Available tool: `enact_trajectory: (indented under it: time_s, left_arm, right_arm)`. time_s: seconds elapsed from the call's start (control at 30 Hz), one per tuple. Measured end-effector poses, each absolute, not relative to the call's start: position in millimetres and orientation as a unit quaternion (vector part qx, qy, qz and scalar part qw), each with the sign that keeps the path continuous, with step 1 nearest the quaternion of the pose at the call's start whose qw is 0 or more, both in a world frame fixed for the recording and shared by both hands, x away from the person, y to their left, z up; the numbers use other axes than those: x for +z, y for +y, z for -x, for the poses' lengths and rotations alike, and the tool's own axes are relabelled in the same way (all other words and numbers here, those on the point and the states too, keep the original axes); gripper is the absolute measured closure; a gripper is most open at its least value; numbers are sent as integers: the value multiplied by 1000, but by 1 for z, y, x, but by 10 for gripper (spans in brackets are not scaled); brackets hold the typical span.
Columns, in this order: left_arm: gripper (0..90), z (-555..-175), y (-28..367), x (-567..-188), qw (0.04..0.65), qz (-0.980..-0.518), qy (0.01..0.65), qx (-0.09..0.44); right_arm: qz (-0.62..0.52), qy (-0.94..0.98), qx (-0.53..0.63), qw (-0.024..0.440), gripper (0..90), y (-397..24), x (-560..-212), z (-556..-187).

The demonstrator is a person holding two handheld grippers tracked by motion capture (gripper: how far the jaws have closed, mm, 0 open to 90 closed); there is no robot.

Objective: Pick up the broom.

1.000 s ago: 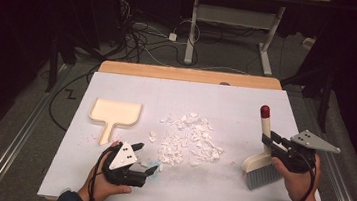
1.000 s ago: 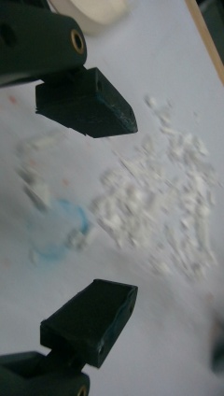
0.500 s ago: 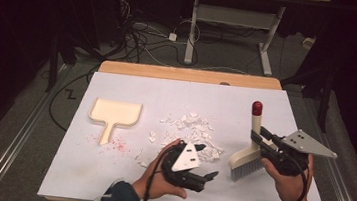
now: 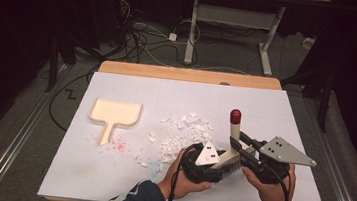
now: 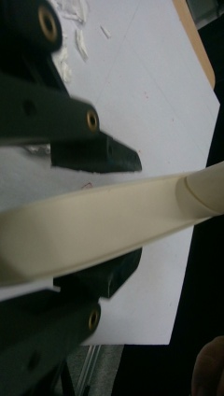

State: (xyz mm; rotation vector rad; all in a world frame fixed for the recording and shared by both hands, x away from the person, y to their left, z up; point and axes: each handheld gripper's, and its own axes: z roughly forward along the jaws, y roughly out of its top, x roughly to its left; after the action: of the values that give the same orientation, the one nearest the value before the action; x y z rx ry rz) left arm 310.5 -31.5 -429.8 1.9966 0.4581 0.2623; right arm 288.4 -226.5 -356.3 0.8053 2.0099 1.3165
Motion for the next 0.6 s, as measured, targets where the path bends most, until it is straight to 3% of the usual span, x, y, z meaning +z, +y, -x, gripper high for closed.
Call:
enact_trajectory:
  time_s: [0.3,0.5,0.6]
  left_arm:
    - [645,-314,-9,-422,499,-843,174,100]
    - [646,-315,9,-411,481,-856,147,115]
    - [646,-315,25,-408,469,-866,130,119]
  right_arm:
    - [-282,770,501,275,669,-236,-353,-285]
    - [-204,797,490,288,521,-245,-364,-290]
    - [-176,822,473,264,467,-248,-370,-294]
